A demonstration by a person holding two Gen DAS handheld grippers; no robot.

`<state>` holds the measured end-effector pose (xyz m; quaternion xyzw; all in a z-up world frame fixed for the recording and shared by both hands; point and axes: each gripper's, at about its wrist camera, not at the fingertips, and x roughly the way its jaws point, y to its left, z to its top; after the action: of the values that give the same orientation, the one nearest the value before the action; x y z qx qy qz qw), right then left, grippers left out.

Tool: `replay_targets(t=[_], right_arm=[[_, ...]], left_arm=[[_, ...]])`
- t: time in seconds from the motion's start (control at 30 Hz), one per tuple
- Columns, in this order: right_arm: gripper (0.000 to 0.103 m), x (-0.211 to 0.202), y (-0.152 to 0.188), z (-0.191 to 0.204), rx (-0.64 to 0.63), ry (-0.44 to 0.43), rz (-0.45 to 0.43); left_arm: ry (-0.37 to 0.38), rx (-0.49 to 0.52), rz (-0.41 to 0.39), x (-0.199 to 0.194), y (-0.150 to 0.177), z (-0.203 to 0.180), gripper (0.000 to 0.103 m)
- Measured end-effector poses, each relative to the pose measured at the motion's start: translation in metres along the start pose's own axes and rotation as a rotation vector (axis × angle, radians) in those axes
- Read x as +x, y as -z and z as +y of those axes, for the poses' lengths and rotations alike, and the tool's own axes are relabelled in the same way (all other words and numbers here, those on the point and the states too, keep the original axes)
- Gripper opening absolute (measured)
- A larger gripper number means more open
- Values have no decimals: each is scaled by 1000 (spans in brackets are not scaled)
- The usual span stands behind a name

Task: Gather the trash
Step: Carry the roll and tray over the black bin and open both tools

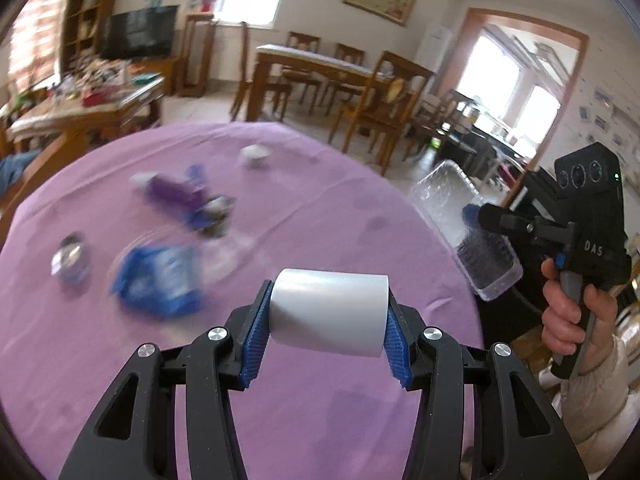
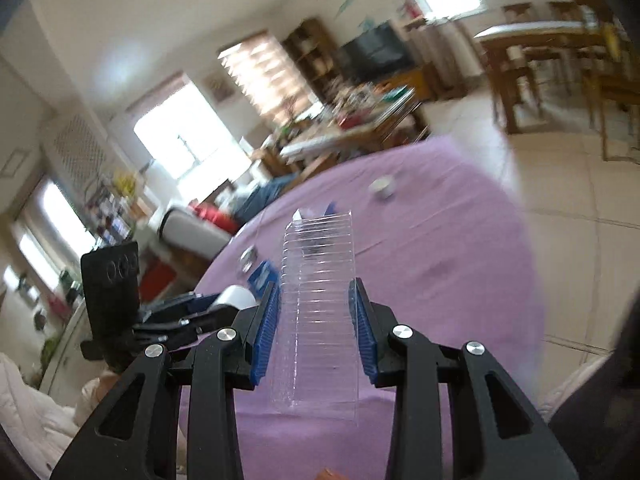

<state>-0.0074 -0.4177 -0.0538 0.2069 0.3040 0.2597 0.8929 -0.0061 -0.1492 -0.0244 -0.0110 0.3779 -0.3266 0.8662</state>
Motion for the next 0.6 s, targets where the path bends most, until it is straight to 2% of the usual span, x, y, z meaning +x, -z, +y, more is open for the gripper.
replay_targets(t=[0.3, 0.5, 0.6], right_arm=[[35, -115, 8, -58, 108, 236, -229], [35, -170, 29, -101, 211, 359, -320], [35, -192, 42, -121, 259, 410, -350]], left_arm=[[159, 128, 12, 66, -36, -105, 50], [285, 221, 40, 117, -47, -193, 50], [312, 277, 55, 136, -44, -228, 50]])
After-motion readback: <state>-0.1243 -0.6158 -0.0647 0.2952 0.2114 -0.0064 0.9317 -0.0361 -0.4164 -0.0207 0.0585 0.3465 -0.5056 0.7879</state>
